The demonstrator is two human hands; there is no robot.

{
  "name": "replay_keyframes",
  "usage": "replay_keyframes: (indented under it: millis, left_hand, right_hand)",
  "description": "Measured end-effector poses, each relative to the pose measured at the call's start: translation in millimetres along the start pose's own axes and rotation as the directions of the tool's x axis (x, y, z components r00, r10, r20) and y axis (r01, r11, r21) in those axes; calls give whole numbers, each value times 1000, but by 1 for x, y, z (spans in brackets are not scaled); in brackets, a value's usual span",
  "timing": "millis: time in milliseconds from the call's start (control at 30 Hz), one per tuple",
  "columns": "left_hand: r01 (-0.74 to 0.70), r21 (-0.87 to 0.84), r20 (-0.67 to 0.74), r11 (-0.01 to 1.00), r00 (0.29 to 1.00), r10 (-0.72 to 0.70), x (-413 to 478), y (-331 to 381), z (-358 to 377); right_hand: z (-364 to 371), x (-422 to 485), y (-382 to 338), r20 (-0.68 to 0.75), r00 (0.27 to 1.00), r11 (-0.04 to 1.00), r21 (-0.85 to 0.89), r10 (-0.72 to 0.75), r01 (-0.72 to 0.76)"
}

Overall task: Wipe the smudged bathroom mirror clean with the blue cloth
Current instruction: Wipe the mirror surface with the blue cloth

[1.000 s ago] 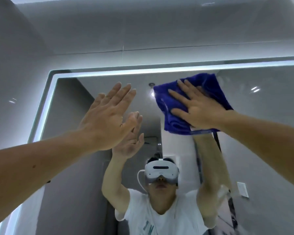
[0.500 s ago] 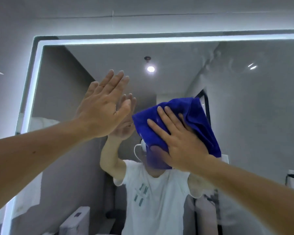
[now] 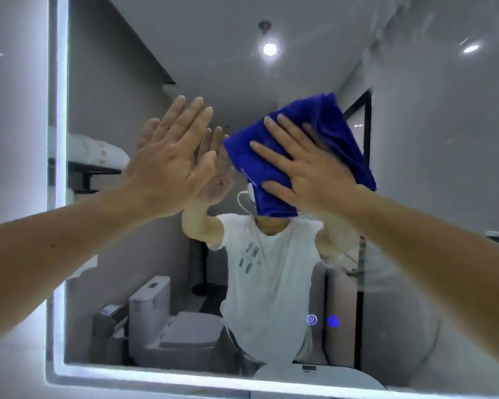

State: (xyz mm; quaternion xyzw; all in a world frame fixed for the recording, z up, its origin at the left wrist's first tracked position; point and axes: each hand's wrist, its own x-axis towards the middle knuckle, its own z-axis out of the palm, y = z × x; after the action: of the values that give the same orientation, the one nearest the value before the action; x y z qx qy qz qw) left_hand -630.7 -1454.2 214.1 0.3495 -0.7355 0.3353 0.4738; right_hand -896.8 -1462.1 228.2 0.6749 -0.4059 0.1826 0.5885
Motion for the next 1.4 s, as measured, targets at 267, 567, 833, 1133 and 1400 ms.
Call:
replay_keyframes:
  millis: [267, 567, 833, 1133, 1400]
  left_hand:
    - [-42, -61, 36, 997, 998, 44, -51, 3, 29]
    - [-64, -131, 10, 989, 998, 66, -112, -12, 47]
    - [-107, -147, -3, 983, 994, 108, -148, -32, 57]
    - [-127, -105, 48, 986, 990, 133, -195, -40, 73]
    - [-145, -95, 78, 985, 985, 153, -203, -28, 76]
  right_hand:
    - [11, -14, -61, -111, 986, 992, -7, 126, -128]
    - [34, -60, -162, -21, 996, 992, 97, 84, -81]
    - [57, -94, -226, -52, 997, 984, 170, 57, -48]
    - [76, -155, -288, 73, 986, 964, 209, 153, -165]
    - [81, -188, -301, 39, 964, 931, 252, 262, -263]
